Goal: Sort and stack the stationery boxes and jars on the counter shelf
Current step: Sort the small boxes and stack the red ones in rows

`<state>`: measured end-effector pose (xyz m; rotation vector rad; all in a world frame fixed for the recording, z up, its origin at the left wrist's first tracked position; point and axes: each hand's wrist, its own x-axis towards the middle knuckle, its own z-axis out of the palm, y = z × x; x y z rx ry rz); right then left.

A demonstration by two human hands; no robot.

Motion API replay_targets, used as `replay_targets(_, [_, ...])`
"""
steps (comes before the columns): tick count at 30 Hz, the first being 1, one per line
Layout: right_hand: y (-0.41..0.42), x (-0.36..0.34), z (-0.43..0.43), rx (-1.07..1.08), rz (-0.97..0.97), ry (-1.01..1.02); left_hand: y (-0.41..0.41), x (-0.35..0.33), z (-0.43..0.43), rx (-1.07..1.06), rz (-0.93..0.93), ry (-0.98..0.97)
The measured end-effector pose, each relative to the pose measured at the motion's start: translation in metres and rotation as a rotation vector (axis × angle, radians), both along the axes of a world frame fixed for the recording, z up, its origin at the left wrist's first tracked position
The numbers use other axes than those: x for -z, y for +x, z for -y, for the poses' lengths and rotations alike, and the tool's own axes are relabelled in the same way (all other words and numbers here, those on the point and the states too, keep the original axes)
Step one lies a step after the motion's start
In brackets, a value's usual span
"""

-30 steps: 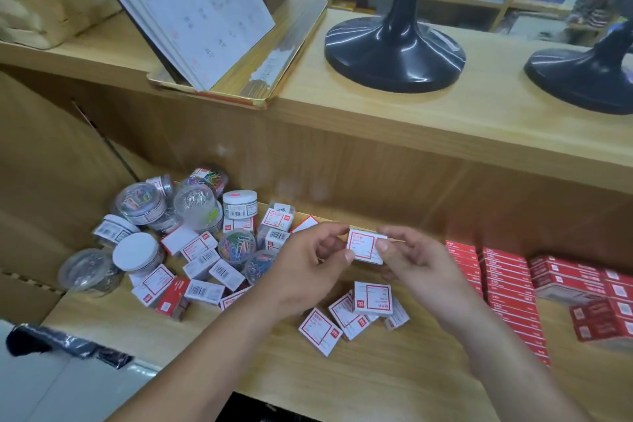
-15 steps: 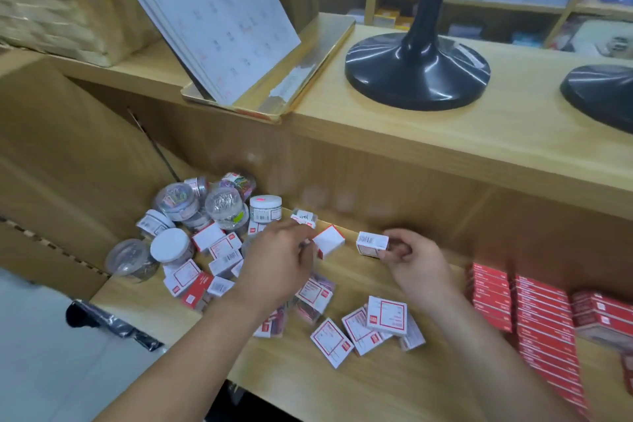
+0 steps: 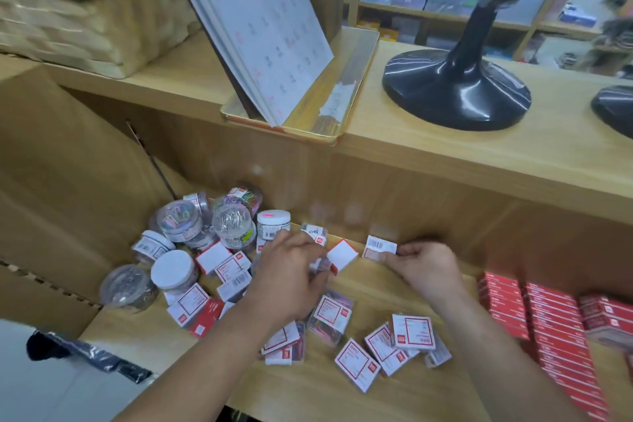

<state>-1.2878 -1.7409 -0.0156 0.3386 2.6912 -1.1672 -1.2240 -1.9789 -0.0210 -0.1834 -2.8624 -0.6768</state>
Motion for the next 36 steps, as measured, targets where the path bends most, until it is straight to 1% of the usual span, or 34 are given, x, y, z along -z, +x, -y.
replay_targets(3, [0.003,0.000,0.001,0.026,-0.002,-0.001,0.001,0.000,0.000,-0.010,0.008,-0.010])
replay_targets(5, [0.009,-0.008,-0.005,0.054,0.013,-0.067,0.004,-0.005,-0.004,-0.013,-0.061,-0.005])
replay_targets(7, [0.021,-0.017,-0.018,0.065,-0.015,-0.162,0.012,-0.015,-0.019,0.052,-0.120,0.062])
replay_targets(8, [0.029,-0.020,-0.025,0.063,-0.049,-0.199,0.017,-0.019,-0.030,0.113,-0.097,0.116])
replay_targets(10, [0.048,-0.024,-0.035,0.058,-0.089,-0.268,0.027,-0.025,-0.055,0.229,0.067,0.173])
replay_targets(11, [0.059,-0.024,-0.039,0.046,-0.089,-0.291,0.030,-0.024,-0.067,0.270,0.152,0.155])
replay_targets(13, [0.079,-0.022,-0.041,0.009,-0.072,-0.295,0.034,-0.017,-0.084,0.324,0.246,0.078])
replay_targets(15, [0.094,-0.018,-0.045,0.006,-0.061,-0.326,0.035,-0.010,-0.089,0.351,0.298,0.104])
replay_targets(18, [0.108,-0.012,-0.051,0.037,-0.050,-0.401,0.036,-0.005,-0.083,0.346,0.275,0.199])
replay_targets(20, [0.114,-0.010,-0.052,0.041,-0.028,-0.439,0.036,-0.009,-0.081,0.289,0.266,0.287])
replay_targets(21, [0.116,-0.011,-0.052,0.044,-0.030,-0.443,0.036,-0.011,-0.080,0.243,0.302,0.370])
replay_targets(24, [0.118,-0.019,-0.051,0.061,-0.057,-0.450,0.037,-0.017,-0.080,0.100,0.490,0.675])
replay_targets(25, [0.117,-0.022,-0.051,0.052,-0.066,-0.451,0.037,-0.016,-0.078,0.079,0.512,0.733])
replay_targets(28, [0.115,-0.033,-0.046,-0.011,-0.062,-0.426,0.039,-0.022,-0.074,0.095,0.533,0.845])
replay_targets(30, [0.112,-0.043,-0.040,-0.059,-0.037,-0.446,0.041,-0.030,-0.072,0.094,0.523,0.889])
replay_targets(33, [0.109,-0.052,-0.031,-0.135,-0.034,-0.556,0.042,-0.038,-0.072,0.053,0.467,0.956])
replay_targets(36, [0.106,-0.049,-0.027,-0.085,0.004,-0.673,0.044,-0.038,-0.071,0.031,0.440,1.092])
